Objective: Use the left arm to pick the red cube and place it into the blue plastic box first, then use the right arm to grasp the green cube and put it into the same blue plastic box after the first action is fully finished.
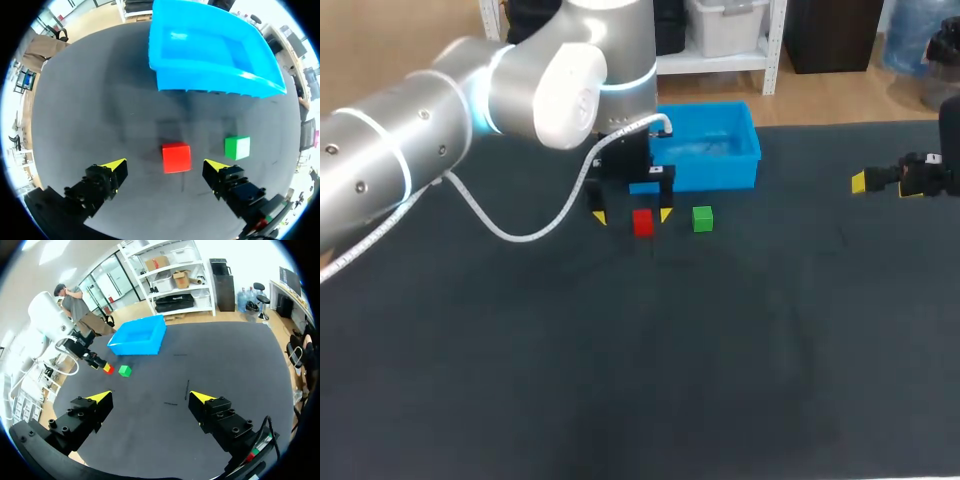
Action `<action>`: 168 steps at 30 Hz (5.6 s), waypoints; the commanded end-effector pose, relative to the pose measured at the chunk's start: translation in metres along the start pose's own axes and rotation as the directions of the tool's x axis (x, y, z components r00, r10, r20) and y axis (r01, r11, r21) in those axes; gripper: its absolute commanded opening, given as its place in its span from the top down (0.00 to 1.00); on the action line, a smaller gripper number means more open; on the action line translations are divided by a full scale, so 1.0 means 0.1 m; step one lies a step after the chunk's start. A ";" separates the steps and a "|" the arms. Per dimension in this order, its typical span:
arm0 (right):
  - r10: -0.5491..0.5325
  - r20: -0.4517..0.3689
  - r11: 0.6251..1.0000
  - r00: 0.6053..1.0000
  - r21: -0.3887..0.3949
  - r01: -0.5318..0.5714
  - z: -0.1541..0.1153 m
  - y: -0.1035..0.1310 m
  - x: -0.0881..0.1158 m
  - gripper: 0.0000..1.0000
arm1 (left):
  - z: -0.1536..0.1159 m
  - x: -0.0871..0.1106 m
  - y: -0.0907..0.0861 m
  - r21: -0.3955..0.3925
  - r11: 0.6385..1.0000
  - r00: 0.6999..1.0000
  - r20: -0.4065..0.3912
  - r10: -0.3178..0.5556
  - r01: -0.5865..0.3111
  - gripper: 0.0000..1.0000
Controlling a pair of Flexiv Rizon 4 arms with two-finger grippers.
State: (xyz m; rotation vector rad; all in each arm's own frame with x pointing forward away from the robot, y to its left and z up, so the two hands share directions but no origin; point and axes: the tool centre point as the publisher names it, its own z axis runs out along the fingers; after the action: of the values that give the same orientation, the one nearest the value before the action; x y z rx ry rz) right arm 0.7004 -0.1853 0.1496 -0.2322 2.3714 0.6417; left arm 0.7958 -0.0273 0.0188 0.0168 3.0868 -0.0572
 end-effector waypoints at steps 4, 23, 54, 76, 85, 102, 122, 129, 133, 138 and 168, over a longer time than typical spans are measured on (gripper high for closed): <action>-0.001 -0.001 1.000 1.000 -0.001 0.001 0.00 0.00 0.00 0.00 | 0.08 0.02 -0.03 -0.006 1.000 1.000 -0.006 -0.004 0.004 0.00; -0.001 -0.001 1.000 1.000 -0.001 0.001 0.00 0.00 0.00 0.00 | 0.18 -0.07 -0.02 -0.045 0.999 1.000 -0.006 -0.019 0.019 0.00; -0.001 -0.001 1.000 1.000 -0.001 0.001 0.00 0.00 0.00 0.00 | 0.21 -0.09 -0.01 -0.064 0.997 0.999 -0.010 -0.046 0.045 1.00; -0.001 -0.001 1.000 1.000 -0.001 0.001 0.00 0.00 0.00 0.00 | -0.20 -0.10 0.02 -0.061 0.998 0.999 0.037 -0.003 0.006 1.00; -0.001 -0.001 1.000 1.000 -0.001 0.001 0.00 0.00 0.00 0.00 | -0.47 -0.08 0.09 -0.039 0.999 0.997 0.072 0.013 -0.010 1.00; -0.001 -0.001 1.000 1.000 -0.001 0.001 0.00 0.00 0.00 0.00 | -1.05 -0.12 0.19 0.032 0.996 0.980 0.184 0.070 -0.077 1.00; -0.001 -0.001 1.000 1.000 -0.001 0.001 0.00 0.00 0.00 0.00 | -1.62 -0.27 0.27 0.075 0.981 0.937 0.319 0.144 -0.177 1.00; -0.001 -0.001 1.000 1.000 -0.001 0.001 0.00 0.00 0.00 0.00 | -1.73 -0.38 0.23 0.086 0.975 0.920 0.357 0.160 -0.203 1.00; -0.001 -0.001 1.000 1.000 -0.001 0.001 0.00 0.00 0.00 0.00 | -1.74 -0.43 0.18 0.100 0.971 0.913 0.372 0.166 -0.217 1.00; -0.001 -0.001 1.000 1.000 -0.001 0.001 0.00 0.00 0.00 0.00 | -1.76 -0.53 0.11 0.097 0.969 0.905 0.388 0.176 -0.229 1.00; -0.001 -0.001 1.000 1.000 -0.001 0.001 0.00 0.00 0.00 0.00 | -1.63 -1.13 0.07 0.152 0.958 0.889 0.430 0.157 -0.242 1.00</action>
State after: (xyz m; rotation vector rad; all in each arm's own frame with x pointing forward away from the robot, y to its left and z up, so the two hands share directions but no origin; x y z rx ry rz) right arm 0.7004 -0.1853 0.1496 -0.2322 2.3715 0.6417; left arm 0.8901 -0.0062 0.1904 0.3002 2.6185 -0.3301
